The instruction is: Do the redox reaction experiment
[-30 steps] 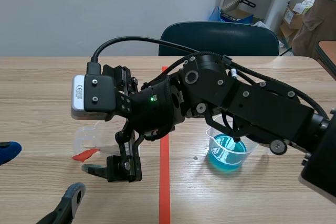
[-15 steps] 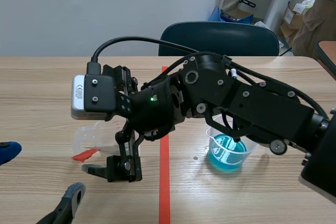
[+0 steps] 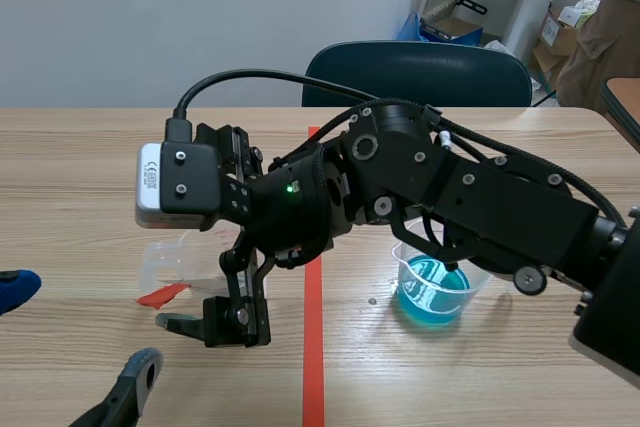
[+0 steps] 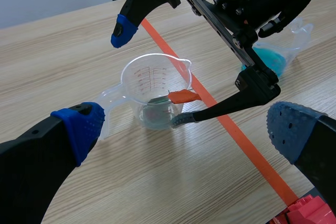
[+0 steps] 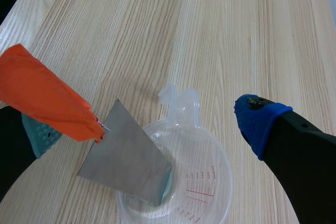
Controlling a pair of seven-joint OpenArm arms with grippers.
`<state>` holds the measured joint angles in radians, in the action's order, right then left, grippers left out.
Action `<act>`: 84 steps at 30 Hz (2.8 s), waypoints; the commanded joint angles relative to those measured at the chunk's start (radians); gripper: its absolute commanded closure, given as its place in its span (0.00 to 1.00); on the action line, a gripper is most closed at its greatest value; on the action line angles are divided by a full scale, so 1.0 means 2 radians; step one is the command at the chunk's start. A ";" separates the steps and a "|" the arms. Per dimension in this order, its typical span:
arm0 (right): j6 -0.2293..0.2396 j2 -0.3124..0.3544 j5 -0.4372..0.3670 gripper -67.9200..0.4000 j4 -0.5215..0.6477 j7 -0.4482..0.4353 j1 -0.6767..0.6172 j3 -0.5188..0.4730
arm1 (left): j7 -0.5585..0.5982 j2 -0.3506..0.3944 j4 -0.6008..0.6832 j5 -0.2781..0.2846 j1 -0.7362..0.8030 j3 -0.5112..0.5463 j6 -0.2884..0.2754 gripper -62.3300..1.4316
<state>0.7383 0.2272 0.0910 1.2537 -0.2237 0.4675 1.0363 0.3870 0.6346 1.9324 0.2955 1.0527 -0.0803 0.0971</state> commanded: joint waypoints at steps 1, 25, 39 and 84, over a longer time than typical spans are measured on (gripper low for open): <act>0.004 -0.002 -0.004 0.00 0.000 -0.004 0.007 -0.001 | 0.007 -0.003 0.003 0.000 0.001 -0.003 -0.001 0.00; 0.004 0.000 -0.018 0.00 0.001 -0.004 0.007 -0.001 | 0.007 -0.003 0.003 0.000 0.001 -0.003 -0.001 0.00; -0.039 0.093 -0.135 0.00 0.081 -0.006 -0.036 -0.018 | 0.007 -0.003 0.003 0.000 -0.003 -0.002 0.001 0.00; -0.139 0.180 -0.289 0.00 0.400 0.026 -0.599 -0.602 | -0.140 -0.095 0.162 -0.051 -0.013 0.126 0.023 0.00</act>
<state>0.4637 0.5877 -0.4728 2.0422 -0.1555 -0.7341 -0.1677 0.0895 0.4492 2.2456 0.1909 1.0271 0.1772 0.1417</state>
